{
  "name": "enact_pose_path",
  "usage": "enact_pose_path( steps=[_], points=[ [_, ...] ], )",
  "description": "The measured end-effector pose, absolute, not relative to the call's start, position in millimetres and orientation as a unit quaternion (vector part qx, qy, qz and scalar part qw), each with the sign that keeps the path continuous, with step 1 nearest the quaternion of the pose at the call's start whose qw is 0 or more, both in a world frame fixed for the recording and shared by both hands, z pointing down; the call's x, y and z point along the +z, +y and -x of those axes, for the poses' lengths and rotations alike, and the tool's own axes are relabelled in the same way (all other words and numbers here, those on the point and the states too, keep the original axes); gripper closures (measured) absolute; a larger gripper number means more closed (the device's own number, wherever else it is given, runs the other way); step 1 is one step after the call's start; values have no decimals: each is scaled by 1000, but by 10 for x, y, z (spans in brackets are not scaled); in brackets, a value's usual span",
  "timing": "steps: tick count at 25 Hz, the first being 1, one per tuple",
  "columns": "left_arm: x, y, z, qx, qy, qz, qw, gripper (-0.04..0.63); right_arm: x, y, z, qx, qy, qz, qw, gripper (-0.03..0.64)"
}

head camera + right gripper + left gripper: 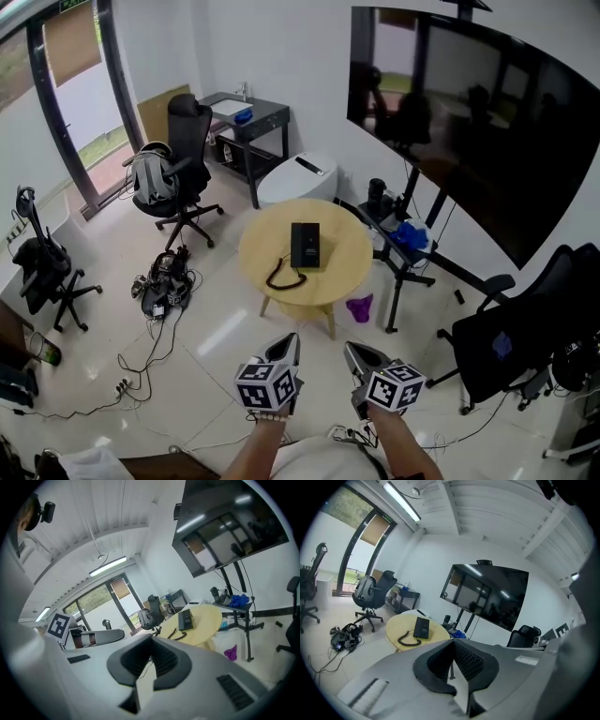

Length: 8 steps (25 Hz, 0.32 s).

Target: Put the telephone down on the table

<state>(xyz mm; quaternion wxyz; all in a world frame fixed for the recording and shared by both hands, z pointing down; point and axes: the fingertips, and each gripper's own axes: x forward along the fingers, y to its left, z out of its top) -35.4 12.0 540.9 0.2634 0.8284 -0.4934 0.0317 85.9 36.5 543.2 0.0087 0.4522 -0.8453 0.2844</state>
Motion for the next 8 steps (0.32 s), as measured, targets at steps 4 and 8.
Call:
enact_pose_path(
  steps=[4,8],
  points=[
    [5396,134,379,29,-492,-829,264,607,5423,383,-843,284,-844,-455,10,606],
    [5406,160,405,29,-490,-830,265,607,5432,412,-821,284,-843,-457,10,606]
  ],
)
